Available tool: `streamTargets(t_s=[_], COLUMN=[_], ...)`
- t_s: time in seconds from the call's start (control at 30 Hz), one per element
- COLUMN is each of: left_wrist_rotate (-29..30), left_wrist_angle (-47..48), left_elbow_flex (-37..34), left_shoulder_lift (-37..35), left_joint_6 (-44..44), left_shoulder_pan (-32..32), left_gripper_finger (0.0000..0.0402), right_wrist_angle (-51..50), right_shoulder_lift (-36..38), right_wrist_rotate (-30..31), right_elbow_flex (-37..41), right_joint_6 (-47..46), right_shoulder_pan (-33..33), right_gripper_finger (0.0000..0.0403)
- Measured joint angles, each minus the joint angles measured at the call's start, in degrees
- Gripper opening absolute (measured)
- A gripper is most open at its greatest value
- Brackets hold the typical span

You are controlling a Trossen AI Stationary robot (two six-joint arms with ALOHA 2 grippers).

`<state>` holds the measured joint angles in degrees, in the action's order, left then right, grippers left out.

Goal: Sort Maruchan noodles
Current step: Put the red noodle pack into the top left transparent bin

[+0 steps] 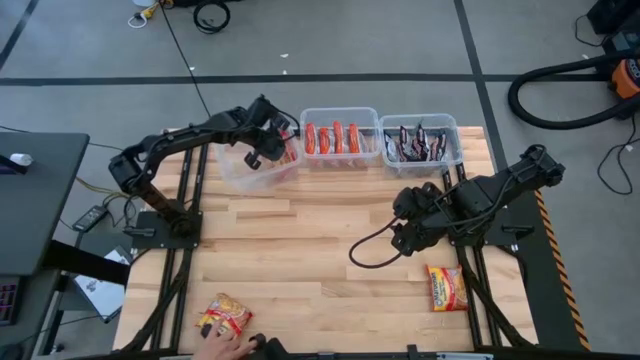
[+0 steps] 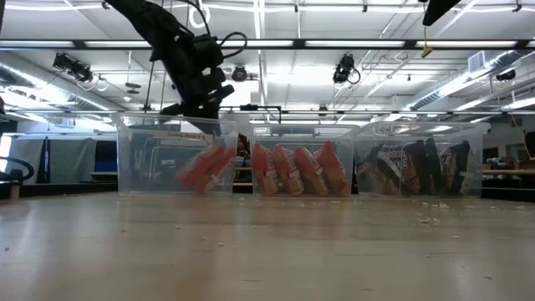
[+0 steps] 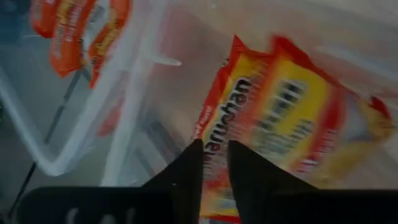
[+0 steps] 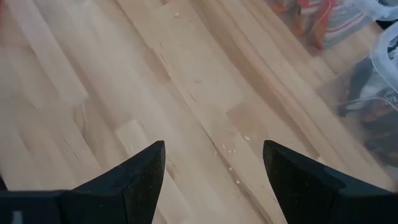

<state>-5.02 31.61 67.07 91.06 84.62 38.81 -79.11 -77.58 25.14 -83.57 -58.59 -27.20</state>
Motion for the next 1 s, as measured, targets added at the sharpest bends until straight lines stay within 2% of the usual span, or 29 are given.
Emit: streamTargets(t_s=[0.23,0.47,0.53,0.73,0.9,1.0], left_wrist_rotate=[1.9,8.4,10.4,14.8,22.5,25.9], left_wrist_angle=[0.0,-0.2,-0.2,-0.1,-0.4,-0.6], left_elbow_flex=[0.0,0.0,0.0,0.1,1.2,3.9], left_shoulder_lift=[-4.1,-11.1,-13.6,-20.5,-24.7,-25.4], left_joint_6=[-3.5,-16.1,-22.5,-50.8,-65.0,-73.8], left_shoulder_pan=[-1.7,-6.4,-8.8,-16.8,-27.2,-33.7], left_gripper_finger=[0.0140,0.0162,0.0162,0.0162,0.0162,0.0162], right_wrist_angle=[-2.9,-2.0,-0.6,1.8,2.2,5.4], right_shoulder_lift=[0.0,0.0,0.0,0.0,0.0,0.0], right_wrist_rotate=[-1.6,-0.3,-1.2,-7.2,-9.0,-13.7], right_elbow_flex=[0.0,1.9,3.5,7.9,9.9,13.0], right_joint_6=[0.3,1.2,1.3,5.5,10.8,12.4], right_shoulder_pan=[-0.9,-3.5,-4.2,-6.7,-10.5,-12.3], right_gripper_finger=[0.0270,0.0268,0.0268,0.0268,0.0268,0.0268])
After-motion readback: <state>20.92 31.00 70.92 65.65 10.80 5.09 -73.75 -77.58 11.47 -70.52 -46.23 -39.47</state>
